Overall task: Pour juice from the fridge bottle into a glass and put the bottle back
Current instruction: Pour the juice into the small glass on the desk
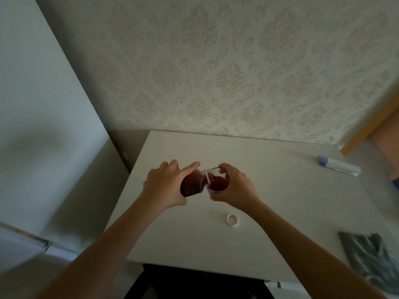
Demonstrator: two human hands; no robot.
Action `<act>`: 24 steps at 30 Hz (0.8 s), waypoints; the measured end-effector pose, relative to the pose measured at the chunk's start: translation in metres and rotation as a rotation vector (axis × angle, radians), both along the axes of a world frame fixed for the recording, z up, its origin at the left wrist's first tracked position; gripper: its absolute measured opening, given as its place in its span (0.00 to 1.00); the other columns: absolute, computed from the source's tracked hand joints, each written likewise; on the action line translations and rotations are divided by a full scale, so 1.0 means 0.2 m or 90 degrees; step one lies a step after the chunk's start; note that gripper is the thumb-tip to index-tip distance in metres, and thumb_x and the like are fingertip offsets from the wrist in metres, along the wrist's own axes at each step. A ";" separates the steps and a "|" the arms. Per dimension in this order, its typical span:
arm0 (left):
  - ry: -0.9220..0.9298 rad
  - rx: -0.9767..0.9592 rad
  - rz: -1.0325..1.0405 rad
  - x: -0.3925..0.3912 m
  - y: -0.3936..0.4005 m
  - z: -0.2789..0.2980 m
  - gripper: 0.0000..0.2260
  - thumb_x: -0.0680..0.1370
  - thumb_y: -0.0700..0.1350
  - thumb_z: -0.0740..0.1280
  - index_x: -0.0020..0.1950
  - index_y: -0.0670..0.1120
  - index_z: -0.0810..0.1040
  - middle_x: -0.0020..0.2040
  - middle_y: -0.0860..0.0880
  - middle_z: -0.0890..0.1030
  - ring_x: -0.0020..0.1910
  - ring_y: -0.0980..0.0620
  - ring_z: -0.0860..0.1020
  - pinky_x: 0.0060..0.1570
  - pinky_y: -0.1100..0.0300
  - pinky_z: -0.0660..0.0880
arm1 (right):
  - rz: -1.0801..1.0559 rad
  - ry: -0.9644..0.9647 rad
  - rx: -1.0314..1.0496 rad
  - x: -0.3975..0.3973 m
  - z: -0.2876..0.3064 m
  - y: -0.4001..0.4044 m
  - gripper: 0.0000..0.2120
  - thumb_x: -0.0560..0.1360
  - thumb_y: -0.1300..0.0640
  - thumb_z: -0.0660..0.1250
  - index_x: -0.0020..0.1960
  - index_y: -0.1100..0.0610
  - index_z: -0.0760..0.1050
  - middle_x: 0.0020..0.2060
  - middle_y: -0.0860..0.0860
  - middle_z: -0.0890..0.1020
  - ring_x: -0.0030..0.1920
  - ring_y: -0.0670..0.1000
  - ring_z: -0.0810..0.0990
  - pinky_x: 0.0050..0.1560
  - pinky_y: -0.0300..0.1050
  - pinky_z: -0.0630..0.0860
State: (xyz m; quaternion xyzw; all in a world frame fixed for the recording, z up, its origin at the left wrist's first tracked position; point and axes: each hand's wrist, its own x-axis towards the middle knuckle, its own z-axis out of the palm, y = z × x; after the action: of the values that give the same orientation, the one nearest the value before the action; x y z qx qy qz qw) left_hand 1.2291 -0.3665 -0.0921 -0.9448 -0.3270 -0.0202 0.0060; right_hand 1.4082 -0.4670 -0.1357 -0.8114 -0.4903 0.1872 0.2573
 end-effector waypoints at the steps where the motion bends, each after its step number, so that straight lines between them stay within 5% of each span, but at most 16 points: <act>1: -0.015 -0.010 0.001 0.00 0.00 -0.01 0.44 0.64 0.56 0.73 0.73 0.64 0.51 0.54 0.48 0.73 0.49 0.50 0.72 0.40 0.59 0.71 | -0.001 0.007 0.005 0.00 0.00 0.00 0.40 0.58 0.44 0.77 0.66 0.46 0.64 0.60 0.43 0.76 0.54 0.47 0.76 0.54 0.48 0.76; 11: -0.189 -0.121 0.049 -0.06 -0.01 -0.16 0.46 0.61 0.56 0.75 0.73 0.64 0.53 0.50 0.52 0.74 0.47 0.53 0.75 0.36 0.61 0.71 | -0.025 0.098 0.069 0.01 -0.03 0.00 0.40 0.56 0.42 0.78 0.64 0.46 0.66 0.56 0.42 0.77 0.53 0.45 0.77 0.55 0.50 0.77; 18: -0.433 -0.300 0.169 -0.08 -0.04 -0.36 0.41 0.60 0.53 0.79 0.68 0.57 0.63 0.60 0.52 0.77 0.54 0.53 0.77 0.49 0.57 0.78 | -0.037 0.150 0.044 0.01 -0.19 0.03 0.40 0.56 0.43 0.79 0.63 0.45 0.65 0.57 0.43 0.77 0.55 0.47 0.77 0.56 0.50 0.77; 24: -0.495 -0.363 0.199 -0.10 -0.06 -0.49 0.40 0.59 0.48 0.80 0.66 0.55 0.63 0.62 0.50 0.77 0.55 0.54 0.76 0.51 0.59 0.77 | -0.051 0.161 -0.009 0.01 -0.39 0.03 0.39 0.56 0.45 0.79 0.62 0.46 0.65 0.57 0.45 0.78 0.54 0.48 0.78 0.54 0.45 0.76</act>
State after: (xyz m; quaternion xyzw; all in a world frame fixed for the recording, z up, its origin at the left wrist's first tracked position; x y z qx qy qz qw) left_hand 1.2086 -0.3788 -0.1898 -0.7711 -0.4352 -0.2797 -0.3712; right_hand 1.4105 -0.4618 -0.2140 -0.8022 -0.4198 0.2807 0.3185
